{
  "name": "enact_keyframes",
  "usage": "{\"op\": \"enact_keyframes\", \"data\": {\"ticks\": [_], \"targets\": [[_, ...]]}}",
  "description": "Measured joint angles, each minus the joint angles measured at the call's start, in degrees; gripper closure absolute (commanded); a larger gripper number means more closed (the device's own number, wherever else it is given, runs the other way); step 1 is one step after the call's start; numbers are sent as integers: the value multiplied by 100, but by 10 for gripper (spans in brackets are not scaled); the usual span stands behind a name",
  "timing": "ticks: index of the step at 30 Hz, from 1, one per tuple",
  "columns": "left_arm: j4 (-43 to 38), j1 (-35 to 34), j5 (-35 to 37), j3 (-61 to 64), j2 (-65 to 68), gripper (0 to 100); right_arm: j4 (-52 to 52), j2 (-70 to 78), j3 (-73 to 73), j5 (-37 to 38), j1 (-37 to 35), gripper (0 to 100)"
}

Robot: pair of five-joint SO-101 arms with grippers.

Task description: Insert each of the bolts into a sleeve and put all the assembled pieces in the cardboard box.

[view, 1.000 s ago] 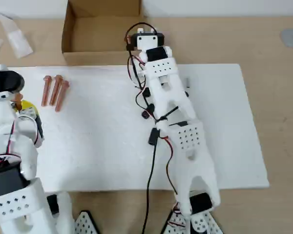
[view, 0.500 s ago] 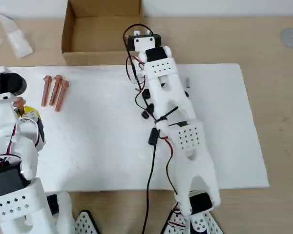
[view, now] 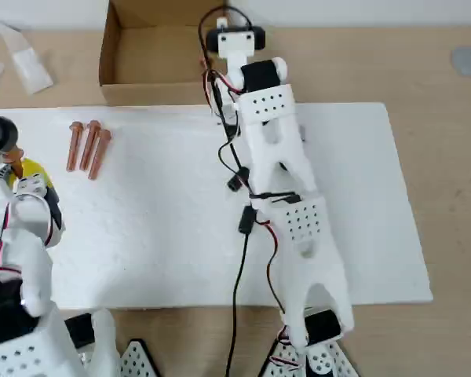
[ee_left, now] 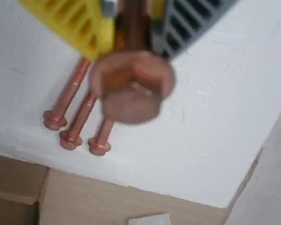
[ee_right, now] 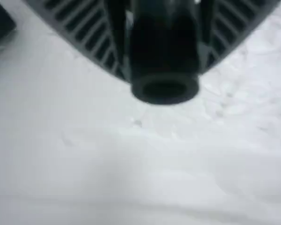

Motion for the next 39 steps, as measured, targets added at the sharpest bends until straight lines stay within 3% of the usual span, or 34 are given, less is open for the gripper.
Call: {"op": "enact_keyframes", "data": {"ticks": [5, 11, 18, 24, 31, 39], "targets": [[501, 0, 0, -396, -387, 993, 9, -1134, -18, 0, -176, 990], [651, 0, 422, -308, -1530, 993, 9, -3200, 510, 0, -941, 990], [404, 0, 484, 607, -2549, 993, 18, -6154, 3930, 9, -1380, 990], [-985, 0, 484, 1829, -2892, 994, -26, -8466, 7270, 316, -1468, 990], [-2681, 237, 484, 3033, -2857, 994, -1881, -10251, 10760, 765, -1503, 990], [-3015, 1820, 492, 3270, -2857, 994, -4774, -11130, 13020, 905, -2040, 990]]}}
